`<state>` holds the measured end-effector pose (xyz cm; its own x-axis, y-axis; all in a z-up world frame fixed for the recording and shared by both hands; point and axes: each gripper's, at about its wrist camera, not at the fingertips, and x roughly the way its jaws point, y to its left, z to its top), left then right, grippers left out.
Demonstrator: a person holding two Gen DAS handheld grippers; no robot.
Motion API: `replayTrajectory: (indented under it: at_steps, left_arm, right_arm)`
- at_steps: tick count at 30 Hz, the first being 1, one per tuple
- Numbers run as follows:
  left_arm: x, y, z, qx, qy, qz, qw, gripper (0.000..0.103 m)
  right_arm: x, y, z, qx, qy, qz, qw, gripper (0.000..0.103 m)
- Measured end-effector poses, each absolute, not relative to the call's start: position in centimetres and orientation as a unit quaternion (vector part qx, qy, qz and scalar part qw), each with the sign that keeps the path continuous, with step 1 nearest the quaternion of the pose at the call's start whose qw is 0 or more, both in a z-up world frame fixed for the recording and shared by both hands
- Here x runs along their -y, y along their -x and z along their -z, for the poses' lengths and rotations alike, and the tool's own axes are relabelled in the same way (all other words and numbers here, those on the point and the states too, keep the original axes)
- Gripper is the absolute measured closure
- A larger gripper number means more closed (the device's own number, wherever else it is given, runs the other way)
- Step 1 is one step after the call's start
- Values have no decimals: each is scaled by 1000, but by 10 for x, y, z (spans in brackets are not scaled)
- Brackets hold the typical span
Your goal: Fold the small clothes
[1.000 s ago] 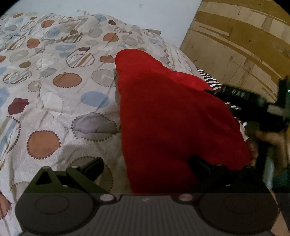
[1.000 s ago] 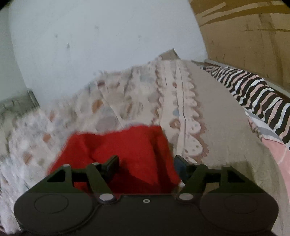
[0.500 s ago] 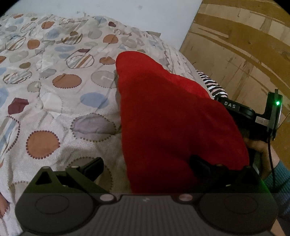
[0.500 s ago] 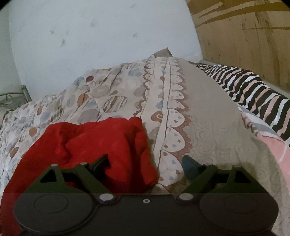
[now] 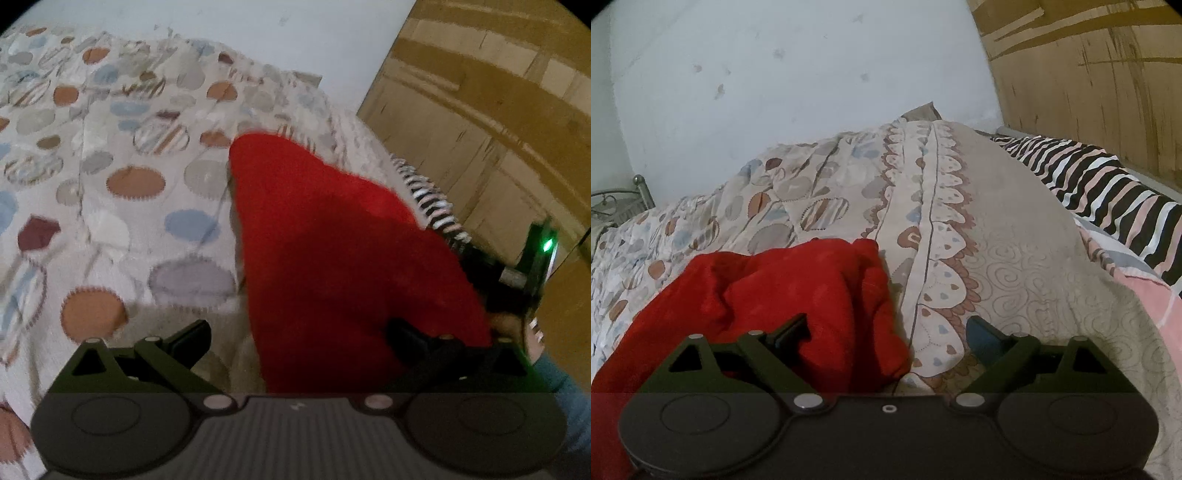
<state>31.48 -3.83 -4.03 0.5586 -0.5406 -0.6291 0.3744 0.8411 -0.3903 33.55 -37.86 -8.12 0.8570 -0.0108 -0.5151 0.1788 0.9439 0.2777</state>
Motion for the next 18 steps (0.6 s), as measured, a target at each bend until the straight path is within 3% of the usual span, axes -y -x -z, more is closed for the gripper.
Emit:
replayTrajectory:
  at_steps: [7,18]
  left_arm:
    - [24,-329,14,-335,182,286,879,0]
    - [57,-357,61,-428,117,284,850,0]
  right_arm:
    - [378,-334,83,-256,-160,49,952,12]
    - [379,-332,84,-254,-165,46,952,12]
